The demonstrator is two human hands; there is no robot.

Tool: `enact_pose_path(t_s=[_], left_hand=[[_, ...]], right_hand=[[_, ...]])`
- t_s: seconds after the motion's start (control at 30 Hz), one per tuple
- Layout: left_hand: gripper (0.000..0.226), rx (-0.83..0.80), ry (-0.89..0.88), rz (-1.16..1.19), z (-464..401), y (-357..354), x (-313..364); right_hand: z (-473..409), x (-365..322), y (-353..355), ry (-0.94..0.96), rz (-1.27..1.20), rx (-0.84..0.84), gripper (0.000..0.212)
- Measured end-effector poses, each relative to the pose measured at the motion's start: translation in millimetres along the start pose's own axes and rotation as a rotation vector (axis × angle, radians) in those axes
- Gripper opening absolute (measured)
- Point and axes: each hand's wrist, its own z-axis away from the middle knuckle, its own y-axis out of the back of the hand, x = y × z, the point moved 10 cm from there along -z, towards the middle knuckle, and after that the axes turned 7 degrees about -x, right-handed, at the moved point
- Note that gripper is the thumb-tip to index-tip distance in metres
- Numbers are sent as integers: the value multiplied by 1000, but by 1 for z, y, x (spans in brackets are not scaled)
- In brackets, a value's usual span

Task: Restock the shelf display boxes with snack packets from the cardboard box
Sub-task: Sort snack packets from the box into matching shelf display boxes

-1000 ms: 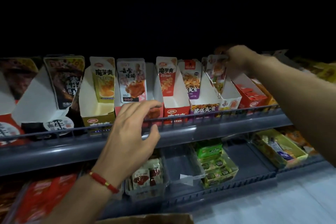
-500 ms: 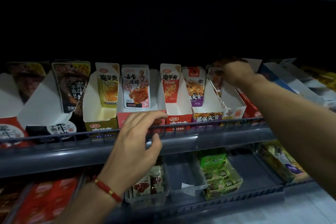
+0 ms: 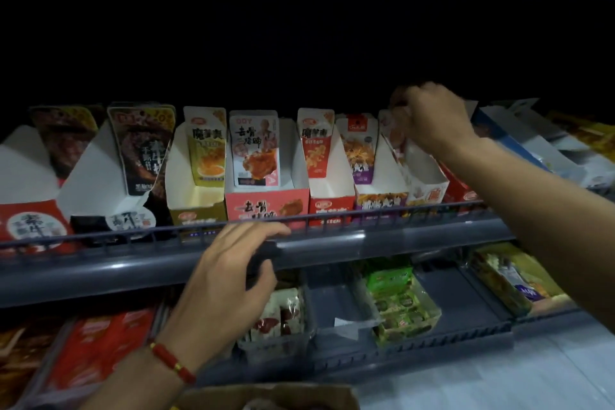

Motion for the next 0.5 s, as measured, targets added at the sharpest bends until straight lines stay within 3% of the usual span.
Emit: enact_pose_path(t_s=[0.07,0.17,0.23,0.33,0.4,0.5], left_hand=[[42,-2,2,28,17,3,-12],[38,-165,56,23,47,-16,-41],[32,-337,97,-46,66,-39,-63],[20,-496,177,-47,98,-76,-84],[16,-622,272,-41,130,-108,-98],[12,-849,325,-155,175,-154,-112]], right_hand=[[26,-31,35,49,-104,59,35],[80,-89,54,173,-253,-34,41],[124,-128,32,199,-361,-258,37],[210,-182,-33,168,-338,-770,36],[275,-216,-72,219,-240,-1071,44],[359,-263,-113,332,-308,-1438,59]])
